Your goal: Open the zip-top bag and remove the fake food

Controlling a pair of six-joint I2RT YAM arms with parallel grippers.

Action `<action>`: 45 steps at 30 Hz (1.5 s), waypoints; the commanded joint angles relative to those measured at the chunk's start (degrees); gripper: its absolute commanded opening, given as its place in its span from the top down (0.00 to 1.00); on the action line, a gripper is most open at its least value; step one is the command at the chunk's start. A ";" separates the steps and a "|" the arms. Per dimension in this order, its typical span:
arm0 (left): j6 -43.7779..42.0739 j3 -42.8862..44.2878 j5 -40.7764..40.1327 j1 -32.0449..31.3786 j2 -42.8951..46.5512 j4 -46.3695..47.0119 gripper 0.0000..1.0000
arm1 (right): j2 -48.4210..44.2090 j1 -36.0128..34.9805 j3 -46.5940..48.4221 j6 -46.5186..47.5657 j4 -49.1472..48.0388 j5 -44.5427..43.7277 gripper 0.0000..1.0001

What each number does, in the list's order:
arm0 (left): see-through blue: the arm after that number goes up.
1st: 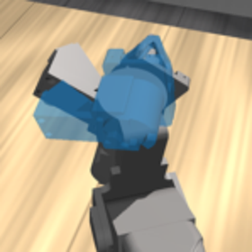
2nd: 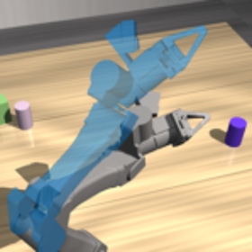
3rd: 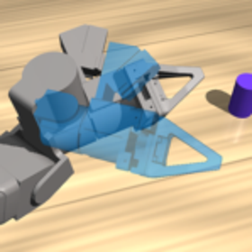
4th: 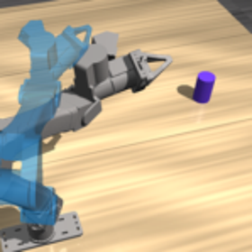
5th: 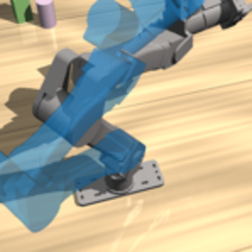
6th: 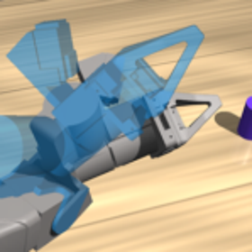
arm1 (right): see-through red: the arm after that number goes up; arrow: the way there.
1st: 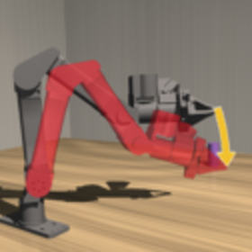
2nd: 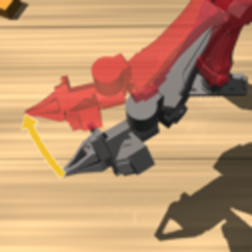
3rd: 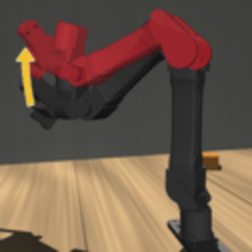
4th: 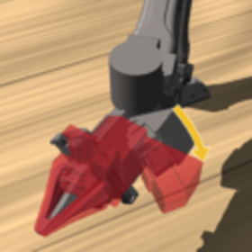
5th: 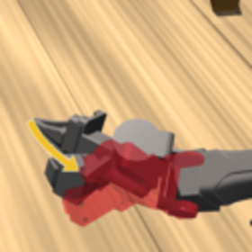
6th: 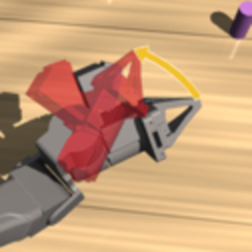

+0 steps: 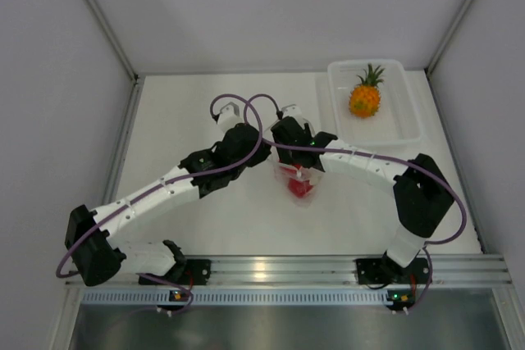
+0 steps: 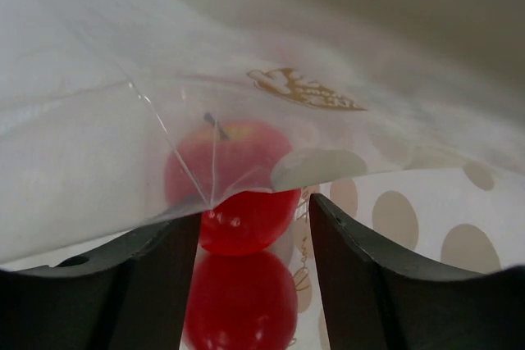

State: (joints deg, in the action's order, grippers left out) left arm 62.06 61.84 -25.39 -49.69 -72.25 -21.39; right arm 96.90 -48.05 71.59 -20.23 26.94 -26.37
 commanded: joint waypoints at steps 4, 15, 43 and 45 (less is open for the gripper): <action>-2.21 1.79 0.95 -1.20 -0.96 1.17 1.00 | 3.29 2.08 -1.10 -4.37 -6.54 4.92 0.38; -3.26 0.30 -1.59 -1.37 -1.05 1.00 1.00 | 4.79 2.09 -4.70 -6.40 -6.98 6.24 0.07; -9.06 1.44 -3.70 -2.08 -5.10 1.00 1.00 | 6.28 2.09 -2.87 -6.31 -11.29 -0.17 0.15; -9.33 1.35 -4.32 -2.08 -4.75 1.00 1.00 | 5.32 2.09 -3.12 -6.40 -11.82 0.53 0.21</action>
State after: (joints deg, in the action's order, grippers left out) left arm 54.39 61.82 -28.99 -51.37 -77.43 -21.43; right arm 102.32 -46.35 66.26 -27.03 17.85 -24.36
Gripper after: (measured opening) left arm 0.022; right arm 0.819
